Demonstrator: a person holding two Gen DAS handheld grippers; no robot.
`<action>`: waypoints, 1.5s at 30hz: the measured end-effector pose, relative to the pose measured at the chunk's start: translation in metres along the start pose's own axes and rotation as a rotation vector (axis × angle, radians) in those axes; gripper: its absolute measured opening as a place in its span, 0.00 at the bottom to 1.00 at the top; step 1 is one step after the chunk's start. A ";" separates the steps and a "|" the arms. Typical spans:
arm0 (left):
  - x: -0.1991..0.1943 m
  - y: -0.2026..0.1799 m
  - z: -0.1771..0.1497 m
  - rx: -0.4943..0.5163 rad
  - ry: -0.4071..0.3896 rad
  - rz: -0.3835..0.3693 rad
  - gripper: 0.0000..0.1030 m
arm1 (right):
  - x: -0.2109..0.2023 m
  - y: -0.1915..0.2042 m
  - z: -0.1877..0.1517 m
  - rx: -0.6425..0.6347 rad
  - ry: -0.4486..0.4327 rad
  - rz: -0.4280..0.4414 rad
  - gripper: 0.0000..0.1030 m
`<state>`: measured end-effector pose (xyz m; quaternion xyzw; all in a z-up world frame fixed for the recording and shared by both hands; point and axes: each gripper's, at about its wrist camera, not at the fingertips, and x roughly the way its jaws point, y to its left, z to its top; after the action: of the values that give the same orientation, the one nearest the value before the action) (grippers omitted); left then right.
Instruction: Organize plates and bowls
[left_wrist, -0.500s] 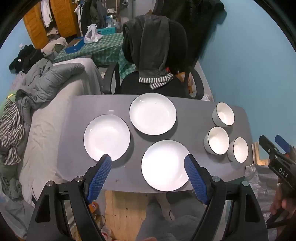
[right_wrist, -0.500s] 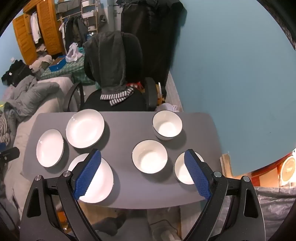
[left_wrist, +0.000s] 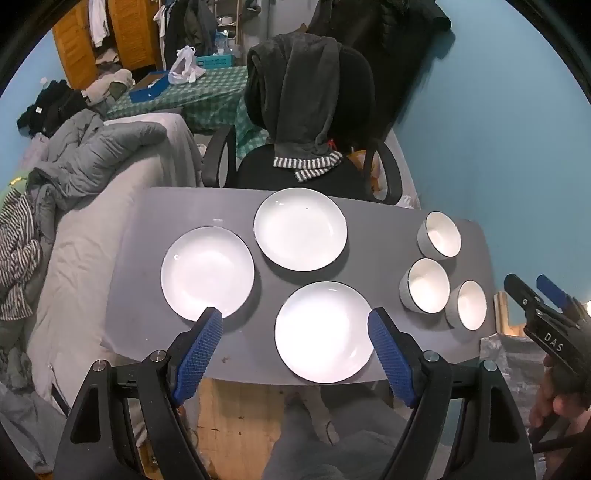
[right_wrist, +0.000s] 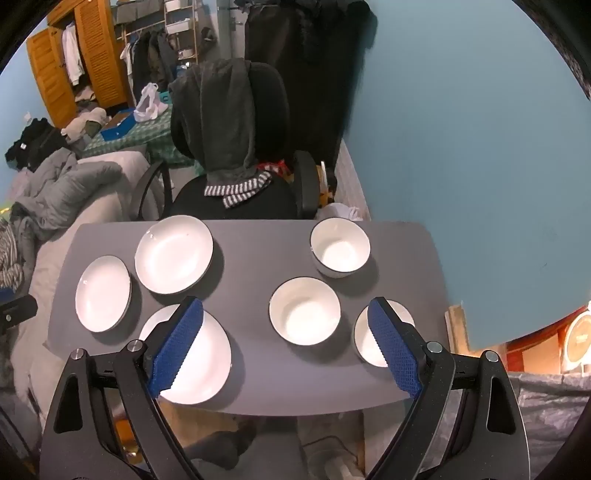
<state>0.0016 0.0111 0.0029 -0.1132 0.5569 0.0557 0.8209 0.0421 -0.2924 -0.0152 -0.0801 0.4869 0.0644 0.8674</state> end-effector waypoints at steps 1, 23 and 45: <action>0.001 0.001 -0.001 -0.005 -0.003 -0.005 0.80 | 0.001 0.000 -0.001 0.002 0.001 0.004 0.87; -0.003 0.006 -0.006 -0.036 -0.027 -0.036 0.80 | 0.003 0.002 0.001 -0.023 -0.006 0.012 0.87; -0.001 0.009 -0.012 -0.042 -0.004 -0.056 0.80 | 0.001 0.003 0.002 -0.014 0.002 0.022 0.87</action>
<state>-0.0120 0.0166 -0.0014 -0.1460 0.5507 0.0447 0.8206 0.0435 -0.2890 -0.0150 -0.0810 0.4883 0.0770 0.8655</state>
